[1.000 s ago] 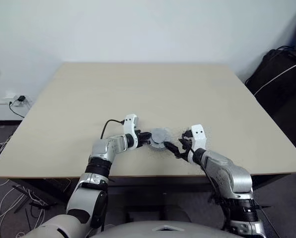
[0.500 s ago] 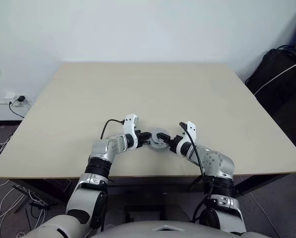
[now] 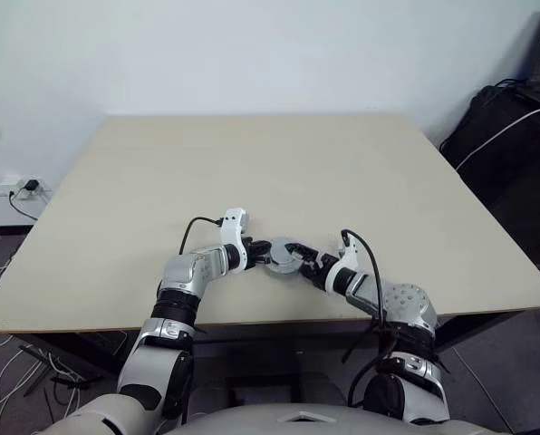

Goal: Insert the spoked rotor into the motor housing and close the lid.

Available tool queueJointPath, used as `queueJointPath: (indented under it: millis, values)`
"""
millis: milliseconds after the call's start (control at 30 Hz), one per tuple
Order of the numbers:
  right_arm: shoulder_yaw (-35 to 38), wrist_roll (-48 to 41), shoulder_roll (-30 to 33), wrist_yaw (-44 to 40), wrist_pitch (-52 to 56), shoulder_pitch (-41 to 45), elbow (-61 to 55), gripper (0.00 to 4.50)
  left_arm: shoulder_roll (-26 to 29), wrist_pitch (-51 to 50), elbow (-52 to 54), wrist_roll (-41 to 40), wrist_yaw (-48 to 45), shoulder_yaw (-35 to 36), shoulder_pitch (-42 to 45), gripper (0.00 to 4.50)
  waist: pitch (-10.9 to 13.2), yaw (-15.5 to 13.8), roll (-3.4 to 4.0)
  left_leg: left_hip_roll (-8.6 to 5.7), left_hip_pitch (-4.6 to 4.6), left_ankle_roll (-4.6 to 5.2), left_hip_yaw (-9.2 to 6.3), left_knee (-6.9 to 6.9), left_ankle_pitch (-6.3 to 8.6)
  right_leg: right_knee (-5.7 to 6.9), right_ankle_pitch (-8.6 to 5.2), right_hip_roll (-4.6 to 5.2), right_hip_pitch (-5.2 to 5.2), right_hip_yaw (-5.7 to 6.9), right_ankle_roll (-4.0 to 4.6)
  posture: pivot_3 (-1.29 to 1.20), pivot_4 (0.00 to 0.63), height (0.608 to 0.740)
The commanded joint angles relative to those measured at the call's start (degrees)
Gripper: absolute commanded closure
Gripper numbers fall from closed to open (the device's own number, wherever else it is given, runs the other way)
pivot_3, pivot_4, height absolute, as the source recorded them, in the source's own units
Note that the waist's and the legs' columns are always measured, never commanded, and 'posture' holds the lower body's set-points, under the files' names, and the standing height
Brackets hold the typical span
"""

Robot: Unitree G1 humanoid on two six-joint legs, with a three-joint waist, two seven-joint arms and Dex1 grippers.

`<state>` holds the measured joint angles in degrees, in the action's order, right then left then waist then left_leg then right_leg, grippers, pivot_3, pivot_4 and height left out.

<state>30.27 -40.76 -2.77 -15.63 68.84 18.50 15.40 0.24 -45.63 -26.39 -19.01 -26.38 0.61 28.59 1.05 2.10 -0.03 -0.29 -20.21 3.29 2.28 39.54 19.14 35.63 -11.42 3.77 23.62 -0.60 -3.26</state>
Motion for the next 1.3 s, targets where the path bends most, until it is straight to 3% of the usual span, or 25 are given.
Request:
queueJointPath:
  millis: [33,167,267,400,467,867,1300]
  values:
    - [-2.4,-3.7,-3.4,-2.2,1.2,-0.1,-0.4,0.03,-1.1,-1.1,-0.1,0.2,-0.7,-2.0,-0.5,4.5,0.0,0.0,0.0,0.0,0.0,0.0,0.0,0.0,0.0,0.0,0.02,0.0,0.0,0.01,-0.03,0.0,0.0,0.74]
    - [-3.1,-3.8,-4.4,-2.1,0.5,-1.2,-1.1,0.03,-1.0,-1.1,0.0,0.4,-0.7,-2.0,-0.7,4.5,0.0,0.1,0.03,0.0,0.02,-0.02,0.0,-0.02,0.0,0.0,0.03,-0.06,0.0,0.0,-0.05,0.0,0.0,0.74]
    - [-2.7,-4.3,-4.8,-2.1,0.0,-2.0,-1.9,0.63,-1.0,-1.1,0.1,0.6,-0.7,-2.1,-0.8,4.5,0.0,0.1,0.03,0.01,0.02,-0.04,-0.01,-0.02,0.0,0.02,0.03,-0.08,0.01,0.0,-0.06,0.0,0.0,0.74]
    - [-2.2,-5.1,-4.6,-1.9,0.3,-3.1,-3.2,1.92,-1.1,-1.1,0.2,0.6,-0.7,-2.0,-0.8,4.5,0.0,0.1,0.04,0.08,0.0,-0.05,-0.01,-0.02,0.0,0.02,0.02,-0.07,0.05,-0.01,-0.05,0.0,0.0,0.74]
    - [-2.2,-5.5,-4.4,-1.6,0.6,-3.8,-3.6,2.29,-1.1,-1.1,0.4,0.6,-0.7,-2.0,-1.0,4.5,-0.1,0.1,0.1,0.1,0.02,-0.05,0.0,-0.03,0.0,0.02,0.03,-0.07,0.04,-0.01,-0.05,0.0,0.0,0.74]
    - [-2.8,-5.9,-4.1,0.6,-0.1,-5.5,-3.9,2.37,-1.4,-0.4,2.7,0.2,-0.6,-1.1,-2.3,4.5,-0.1,0.1,0.18,0.09,0.04,-0.05,0.01,-0.03,0.0,0.04,0.01,-0.07,0.02,-0.02,-0.04,0.0,0.0,0.74]
    - [-2.9,-8.9,-5.5,0.8,-0.9,-7.4,-3.8,2.38,-5.5,12.1,23.1,-3.2,11.1,9.4,-12.7,4.5,-0.1,0.2,0.22,0.31,-0.15,-0.13,0.03,-0.04,0.02,0.08,-0.03,-0.15,0.29,-0.04,0.06,0.0,0.0,0.74]
